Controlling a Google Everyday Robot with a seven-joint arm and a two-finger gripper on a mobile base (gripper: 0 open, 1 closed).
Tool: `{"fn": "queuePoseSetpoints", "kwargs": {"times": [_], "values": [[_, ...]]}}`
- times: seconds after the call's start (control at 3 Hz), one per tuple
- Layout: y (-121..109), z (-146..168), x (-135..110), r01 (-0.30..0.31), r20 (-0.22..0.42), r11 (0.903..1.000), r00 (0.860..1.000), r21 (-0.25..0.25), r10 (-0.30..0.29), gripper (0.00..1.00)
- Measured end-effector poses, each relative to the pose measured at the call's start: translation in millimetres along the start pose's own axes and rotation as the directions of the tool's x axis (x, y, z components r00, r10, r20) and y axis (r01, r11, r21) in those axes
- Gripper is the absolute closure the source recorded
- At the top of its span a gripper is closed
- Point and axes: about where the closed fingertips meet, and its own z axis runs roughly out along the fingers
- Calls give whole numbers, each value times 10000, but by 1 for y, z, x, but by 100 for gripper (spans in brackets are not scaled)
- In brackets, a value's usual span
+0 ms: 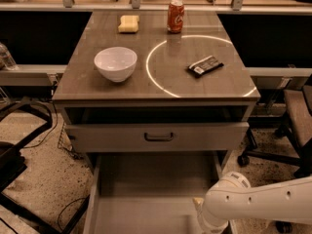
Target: Open middle drawer
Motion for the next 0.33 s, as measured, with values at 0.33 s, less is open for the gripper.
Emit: {"fn": "queuePoseSetpoints", "kwargs": {"times": [0.33], "values": [[0, 0, 0, 0, 0, 10000, 10000, 0, 0, 0]]}}
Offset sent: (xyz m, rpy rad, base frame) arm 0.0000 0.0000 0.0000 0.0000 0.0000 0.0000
